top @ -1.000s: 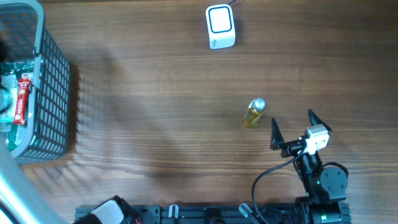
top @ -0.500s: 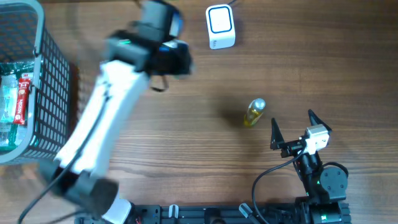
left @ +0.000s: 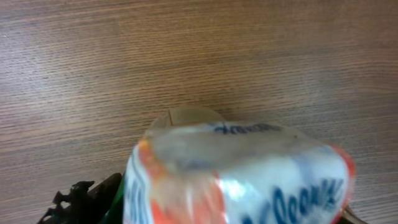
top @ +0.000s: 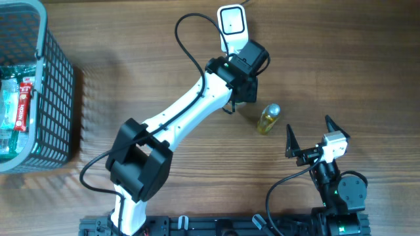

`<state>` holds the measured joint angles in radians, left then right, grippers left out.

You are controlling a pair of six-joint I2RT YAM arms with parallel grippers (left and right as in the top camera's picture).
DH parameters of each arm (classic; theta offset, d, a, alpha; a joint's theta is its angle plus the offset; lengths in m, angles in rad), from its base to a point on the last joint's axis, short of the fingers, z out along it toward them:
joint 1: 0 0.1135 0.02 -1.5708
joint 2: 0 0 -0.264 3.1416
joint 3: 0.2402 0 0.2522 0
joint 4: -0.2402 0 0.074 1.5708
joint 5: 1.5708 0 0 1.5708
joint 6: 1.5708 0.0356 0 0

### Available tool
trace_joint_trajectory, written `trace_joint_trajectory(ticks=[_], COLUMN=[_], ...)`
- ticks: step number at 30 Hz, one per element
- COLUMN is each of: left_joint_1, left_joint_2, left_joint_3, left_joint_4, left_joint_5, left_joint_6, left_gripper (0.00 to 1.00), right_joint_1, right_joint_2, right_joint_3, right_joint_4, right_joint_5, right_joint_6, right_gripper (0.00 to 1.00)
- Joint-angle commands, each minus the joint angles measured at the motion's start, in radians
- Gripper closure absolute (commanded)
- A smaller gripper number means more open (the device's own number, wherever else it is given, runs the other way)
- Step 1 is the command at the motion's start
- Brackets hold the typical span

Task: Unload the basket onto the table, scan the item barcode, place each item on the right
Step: 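Carry the Kleenex pack with the left gripper and set it beside the bottle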

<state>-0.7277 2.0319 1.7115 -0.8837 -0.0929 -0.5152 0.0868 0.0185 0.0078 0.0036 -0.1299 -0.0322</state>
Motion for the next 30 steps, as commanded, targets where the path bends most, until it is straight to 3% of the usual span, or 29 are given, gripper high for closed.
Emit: trace_joint_trajectory(ticks=[1, 4, 6, 8, 17, 23, 27, 30], left_joint_1=[-0.008, -0.008, -0.008, -0.008, 0.045, 0.095, 0.226, 0.422], left_joint_2=[0.050, 0.063, 0.063, 0.061, -0.090, -0.235, -0.360, -0.470], left_joint_3=[0.007, 0.007, 0.007, 0.007, 0.043, 0.043, 0.044, 0.071], left_joint_4=[0.005, 0.006, 0.005, 0.005, 0.013, 0.013, 0.008, 0.014], left_joint_5=[-0.033, -0.032, -0.032, -0.032, -0.032, -0.038, -0.224, -0.264], left_joint_6=[-0.018, -0.026, -0.025, -0.025, -0.008, 0.105, 0.187, 0.279], left_gripper=[0.34, 0.32, 0.12, 0.00, 0.00, 0.00, 0.00, 0.00], right_joint_1=[-0.003, -0.003, -0.003, -0.003, -0.003, -0.003, -0.003, -0.003], right_joint_2=[-0.001, -0.001, -0.001, -0.001, -0.001, -0.001, -0.001, -0.001], right_joint_3=[-0.003, -0.003, -0.003, -0.003, -0.003, -0.003, -0.003, -0.003], right_joint_4=[0.003, 0.003, 0.003, 0.003, 0.003, 0.003, 0.003, 0.003], right_joint_5=[0.010, 0.010, 0.010, 0.010, 0.009, 0.009, 0.010, 0.010], right_joint_6=[-0.013, -0.013, -0.013, -0.013, -0.013, -0.013, -0.014, -0.013], right_gripper=[0.00, 0.00, 0.00, 0.00, 0.00, 0.00, 0.00, 0.00])
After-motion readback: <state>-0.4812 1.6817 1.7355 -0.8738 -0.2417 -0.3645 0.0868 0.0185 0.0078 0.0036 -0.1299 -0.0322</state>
